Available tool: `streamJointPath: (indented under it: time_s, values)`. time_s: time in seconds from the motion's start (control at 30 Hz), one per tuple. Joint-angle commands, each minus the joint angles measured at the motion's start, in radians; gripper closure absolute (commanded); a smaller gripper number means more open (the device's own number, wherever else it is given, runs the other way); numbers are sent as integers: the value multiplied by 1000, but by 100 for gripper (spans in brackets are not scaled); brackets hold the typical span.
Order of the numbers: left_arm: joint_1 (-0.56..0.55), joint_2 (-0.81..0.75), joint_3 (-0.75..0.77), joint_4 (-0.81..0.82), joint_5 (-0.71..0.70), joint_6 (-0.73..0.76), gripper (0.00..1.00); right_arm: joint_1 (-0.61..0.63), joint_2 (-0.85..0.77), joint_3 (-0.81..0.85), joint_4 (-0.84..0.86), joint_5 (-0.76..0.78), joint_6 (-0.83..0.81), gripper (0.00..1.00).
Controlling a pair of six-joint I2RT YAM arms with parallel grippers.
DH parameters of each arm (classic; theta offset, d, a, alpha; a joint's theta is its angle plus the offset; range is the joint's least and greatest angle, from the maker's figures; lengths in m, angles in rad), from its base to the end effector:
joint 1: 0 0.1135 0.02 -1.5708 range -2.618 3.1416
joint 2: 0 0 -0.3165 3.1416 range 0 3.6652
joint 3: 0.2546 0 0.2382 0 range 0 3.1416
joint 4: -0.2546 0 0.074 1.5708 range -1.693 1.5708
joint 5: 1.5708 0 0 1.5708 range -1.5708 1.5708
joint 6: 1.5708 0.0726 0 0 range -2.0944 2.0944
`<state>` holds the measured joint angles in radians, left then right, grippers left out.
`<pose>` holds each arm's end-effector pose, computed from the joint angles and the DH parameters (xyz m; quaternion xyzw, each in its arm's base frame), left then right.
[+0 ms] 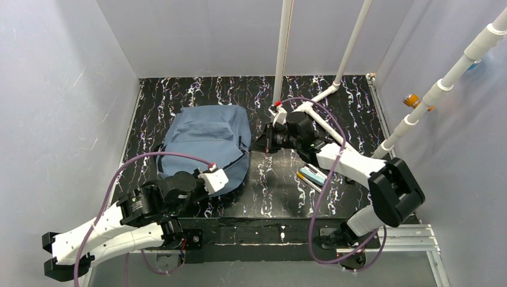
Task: Pack the student bag
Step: Zip the student bag at the center of the board.
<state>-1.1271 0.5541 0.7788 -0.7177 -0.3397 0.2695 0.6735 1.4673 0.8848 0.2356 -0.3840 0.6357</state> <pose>0.0595 -0.0688 0.3225 0.4774 0.7037 -0.0784 0.5203 0.2533 0.2369 0.3035 -0.1248 0.8013 0.4672 0.3522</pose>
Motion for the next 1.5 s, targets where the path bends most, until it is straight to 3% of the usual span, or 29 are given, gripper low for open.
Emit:
streamJointPath:
  time_s: [0.0,0.17,0.37,0.47,0.5,0.63,0.67,0.77,1.03,1.13,1.23,1.37,1.47]
  values:
    - [1,-108,30,-222,-93,30,100,-113,81,85,57,292,-164,99]
    - [1,-75,19,-197,43,28,100,-85,98,123,20,289,-227,99]
    - [1,-128,11,-200,-32,74,100,-58,97,88,22,425,-307,99]
    - [1,-137,29,-236,-72,70,100,-47,54,88,-9,323,-272,99]
    - [1,-131,37,-242,-60,55,88,-29,31,86,-18,294,-246,99]
    - [1,-62,23,-125,8,-31,21,104,-38,79,-69,269,-210,99]
    - [1,-36,16,-74,12,-47,12,124,-49,67,-65,259,-191,99]
    - [1,60,-6,112,42,-59,9,150,-89,4,-10,243,-115,99]
    - [1,460,84,422,133,-184,31,153,-184,-36,-24,240,-54,99]
    - [1,536,85,482,108,-200,46,153,-197,-54,-19,247,-29,99]
    - [1,562,57,498,59,-207,60,153,-199,-55,-16,247,-23,99]
    - [0,536,12,434,-22,-208,98,153,-185,-46,-7,277,-21,99]
    - [1,474,-23,382,-1,-211,100,142,-169,-33,-29,376,-4,99]
